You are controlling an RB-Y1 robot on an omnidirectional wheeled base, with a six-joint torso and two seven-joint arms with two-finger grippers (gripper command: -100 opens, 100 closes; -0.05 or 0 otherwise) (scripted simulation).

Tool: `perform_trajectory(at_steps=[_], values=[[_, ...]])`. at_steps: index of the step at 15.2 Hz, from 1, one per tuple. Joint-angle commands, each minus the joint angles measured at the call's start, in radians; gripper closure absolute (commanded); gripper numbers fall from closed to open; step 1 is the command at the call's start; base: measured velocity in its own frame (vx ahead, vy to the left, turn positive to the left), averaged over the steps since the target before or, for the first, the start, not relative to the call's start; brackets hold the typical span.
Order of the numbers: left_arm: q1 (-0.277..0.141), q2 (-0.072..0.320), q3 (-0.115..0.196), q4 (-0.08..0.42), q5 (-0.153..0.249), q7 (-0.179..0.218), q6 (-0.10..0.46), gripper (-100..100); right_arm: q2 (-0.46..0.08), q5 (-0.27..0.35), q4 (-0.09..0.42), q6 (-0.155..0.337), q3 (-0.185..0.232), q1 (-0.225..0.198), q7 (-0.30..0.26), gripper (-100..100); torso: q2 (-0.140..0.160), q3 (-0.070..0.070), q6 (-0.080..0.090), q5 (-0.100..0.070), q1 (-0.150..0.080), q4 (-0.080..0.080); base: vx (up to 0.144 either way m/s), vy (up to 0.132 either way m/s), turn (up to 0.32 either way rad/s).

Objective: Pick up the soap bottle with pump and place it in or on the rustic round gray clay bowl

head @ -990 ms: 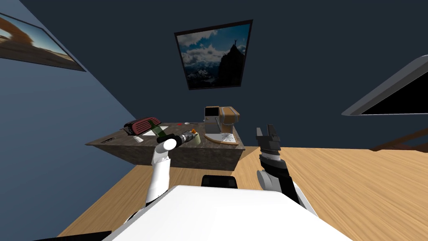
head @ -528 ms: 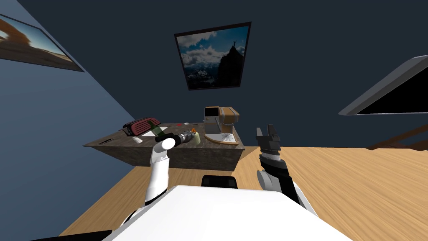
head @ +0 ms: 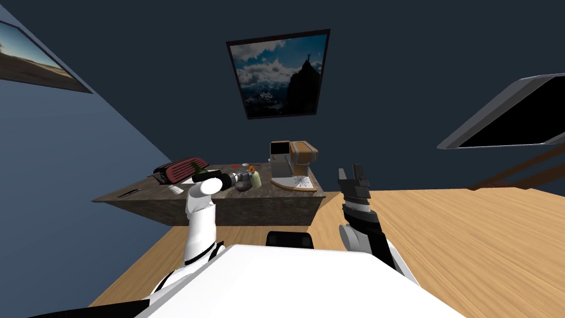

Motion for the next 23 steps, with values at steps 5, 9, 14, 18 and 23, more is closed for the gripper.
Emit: perform_trajectory(at_steps=[5,9,14,18,23], values=[[-0.04,0.058,0.046,-0.035,0.02,0.075,0.086,100,0.0,0.0,0.0,0.0,0.0,0.0,0.0,0,-0.001,-0.001,-0.001,0.001,0.002,-0.001,0.013,0.059,-0.067],[-0.061,0.089,0.071,-0.058,0.03,0.115,0.133,100,0.0,0.0,0.0,0.0,0.0,0.0,0.0,0,-0.003,-0.002,-0.003,0.001,0.005,-0.001,0.02,0.059,-0.051],[-0.095,0.139,0.112,-0.097,0.048,0.181,0.21,100,0.0,0.0,0.0,0.0,0.0,0.0,0.0,0,-0.002,-0.002,-0.004,0.001,0.007,-0.001,0.012,0.065,-0.066],[-0.123,0.18,0.145,-0.126,0.062,0.235,0.272,100,0.0,0.0,0.0,0.0,0.0,0.0,0.0,0,-0.002,-0.001,-0.004,0.001,0.008,-0.001,0.015,0.067,-0.072],[-0.158,0.232,0.186,-0.159,0.078,0.3,0.348,100,0.0,0.0,0.0,0.0,0.0,0.0,0.0,0,-0.002,-0.001,-0.005,0.001,0.009,0.0,0.017,0.076,-0.072]])
